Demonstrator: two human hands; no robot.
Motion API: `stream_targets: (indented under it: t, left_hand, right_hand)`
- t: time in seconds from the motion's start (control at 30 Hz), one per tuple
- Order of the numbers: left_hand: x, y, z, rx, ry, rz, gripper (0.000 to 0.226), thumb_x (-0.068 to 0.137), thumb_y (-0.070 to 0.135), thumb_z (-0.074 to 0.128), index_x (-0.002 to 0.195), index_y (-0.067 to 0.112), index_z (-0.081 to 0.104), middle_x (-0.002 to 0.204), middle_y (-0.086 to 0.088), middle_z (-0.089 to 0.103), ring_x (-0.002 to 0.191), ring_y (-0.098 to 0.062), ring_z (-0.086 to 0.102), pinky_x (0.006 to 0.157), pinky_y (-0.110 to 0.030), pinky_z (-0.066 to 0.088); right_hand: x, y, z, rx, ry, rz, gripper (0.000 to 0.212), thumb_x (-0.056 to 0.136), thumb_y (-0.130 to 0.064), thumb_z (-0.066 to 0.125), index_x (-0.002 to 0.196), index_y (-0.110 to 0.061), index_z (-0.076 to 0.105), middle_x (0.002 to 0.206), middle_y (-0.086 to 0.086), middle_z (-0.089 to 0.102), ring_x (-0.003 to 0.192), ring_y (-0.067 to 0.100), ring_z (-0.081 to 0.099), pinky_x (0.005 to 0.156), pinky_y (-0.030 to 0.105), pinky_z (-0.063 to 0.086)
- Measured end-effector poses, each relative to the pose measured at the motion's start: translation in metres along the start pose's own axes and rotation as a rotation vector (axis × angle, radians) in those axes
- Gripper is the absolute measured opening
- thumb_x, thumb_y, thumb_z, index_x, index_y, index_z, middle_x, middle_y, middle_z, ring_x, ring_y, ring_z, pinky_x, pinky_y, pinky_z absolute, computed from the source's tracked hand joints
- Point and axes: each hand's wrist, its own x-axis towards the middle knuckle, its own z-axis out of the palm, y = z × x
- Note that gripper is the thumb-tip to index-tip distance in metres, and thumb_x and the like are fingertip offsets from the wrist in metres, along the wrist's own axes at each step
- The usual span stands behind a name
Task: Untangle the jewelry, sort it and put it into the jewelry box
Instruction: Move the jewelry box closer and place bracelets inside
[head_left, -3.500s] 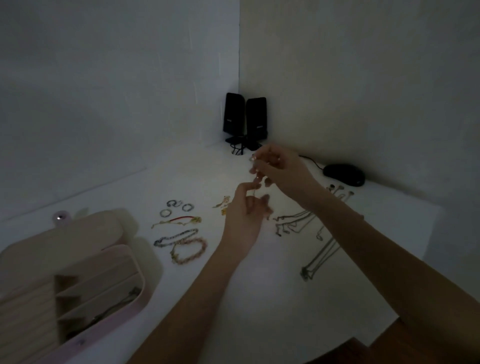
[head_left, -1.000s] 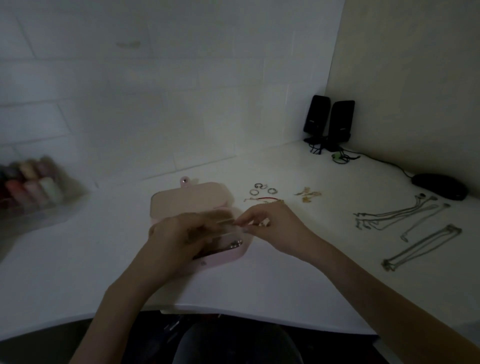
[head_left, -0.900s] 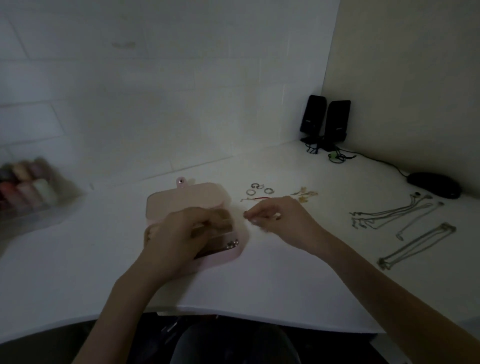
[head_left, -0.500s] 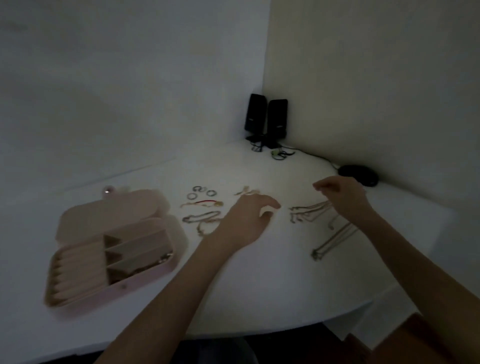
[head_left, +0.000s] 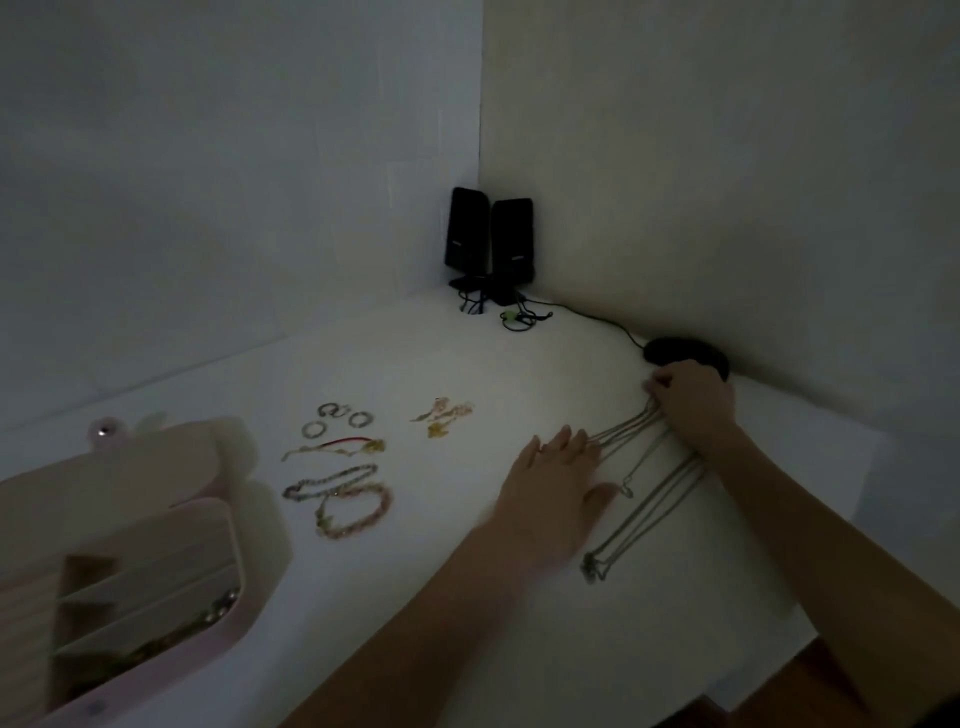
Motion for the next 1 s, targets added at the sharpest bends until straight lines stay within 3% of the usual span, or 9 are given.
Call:
stream_targets:
  t: [0.27,0.37,0.53,0.67,0.73,0.77,0.83,0.9,1.0]
  left_hand:
    - [-0.003,-0.001,0.001,-0.016,0.015,0.007,0.054,0.101,0.042,0.026,0.15,0.019,0.019,0.159,-0.003,0.01,0.146,-0.016,0.001,0.117,-0.033,-0.007]
    - [-0.002,-0.001,0.0,-0.005,0.011,-0.003,0.053,0.101,0.042,0.026,0.149,0.02,0.02,0.159,-0.004,0.009,0.146,-0.017,-0.001,0.116,-0.037,-0.01]
    - [-0.004,0.003,-0.003,0.003,0.029,-0.048,0.056,0.101,0.043,0.024,0.15,0.02,0.013,0.159,-0.004,0.009,0.146,-0.02,-0.001,0.114,-0.043,-0.016]
    - [-0.002,0.002,-0.012,-0.37,0.223,-0.174,0.062,0.101,0.035,0.031,0.151,0.015,-0.001,0.158,-0.001,0.011,0.146,-0.012,0.003,0.113,-0.031,-0.017]
    - [-0.001,0.001,-0.02,-0.605,0.309,-0.22,0.063,0.101,0.028,0.036,0.15,0.014,0.0,0.157,-0.001,0.016,0.144,-0.015,0.014,0.118,-0.032,-0.005]
    - [0.0,0.0,-0.023,-0.684,0.34,-0.24,0.063,0.1,0.026,0.039,0.15,0.014,0.003,0.155,-0.002,0.024,0.141,-0.019,0.026,0.118,-0.034,0.013]
    - [0.0,-0.002,-0.028,-0.861,0.408,-0.28,0.05,0.099,0.022,0.044,0.145,0.015,0.028,0.131,-0.004,0.054,0.117,-0.02,0.055,0.094,-0.029,0.044]
    - [-0.003,0.0,-0.032,-1.068,0.508,-0.293,0.022,0.098,0.013,0.045,0.119,0.011,0.05,0.092,-0.002,0.064,0.081,-0.006,0.066,0.069,-0.022,0.049]
    - [-0.013,-0.001,-0.038,-0.934,0.625,-0.346,0.016,0.099,0.014,0.043,0.103,0.007,0.056,0.068,0.002,0.054,0.052,0.003,0.054,0.05,-0.01,0.04]
  right_hand:
    - [0.004,-0.002,0.004,0.085,0.107,-0.016,0.023,0.09,-0.02,0.061,0.11,-0.012,0.068,0.11,0.012,0.064,0.107,0.029,0.051,0.092,0.036,0.035]
    - [0.008,-0.004,0.005,0.177,0.017,-0.07,0.027,0.091,-0.011,0.058,0.118,-0.006,0.06,0.111,0.011,0.058,0.086,0.021,0.052,0.069,0.026,0.037]
    - [0.003,-0.022,0.0,0.296,0.047,-0.123,0.021,0.09,-0.002,0.058,0.11,-0.005,0.062,0.102,0.017,0.059,0.07,0.017,0.053,0.067,0.029,0.046]
    - [-0.031,-0.056,-0.015,0.56,-0.021,-0.245,0.01,0.084,-0.01,0.069,0.092,-0.015,0.066,0.079,0.009,0.064,0.066,0.017,0.059,0.063,0.026,0.053]
    - [-0.054,-0.075,-0.023,0.639,-0.127,-0.352,0.011,0.082,-0.011,0.071,0.09,-0.018,0.068,0.074,0.003,0.067,0.063,0.01,0.061,0.06,0.019,0.052]
    - [-0.065,-0.084,-0.027,0.653,-0.171,-0.414,0.012,0.081,-0.012,0.072,0.091,-0.018,0.069,0.074,0.001,0.068,0.064,0.007,0.063,0.061,0.018,0.052]
    - [-0.081,-0.098,-0.033,0.704,-0.218,-0.493,0.014,0.081,-0.011,0.072,0.094,-0.017,0.07,0.078,0.001,0.07,0.069,0.007,0.066,0.066,0.016,0.053]
    - [-0.09,-0.106,-0.038,0.813,-0.228,-0.464,0.018,0.082,-0.009,0.07,0.099,-0.016,0.07,0.08,0.003,0.071,0.072,0.01,0.067,0.069,0.016,0.052]
    - [-0.094,-0.105,-0.042,0.945,-0.286,-0.372,0.026,0.084,-0.009,0.068,0.109,-0.019,0.065,0.082,0.001,0.07,0.073,0.008,0.063,0.07,0.018,0.05]
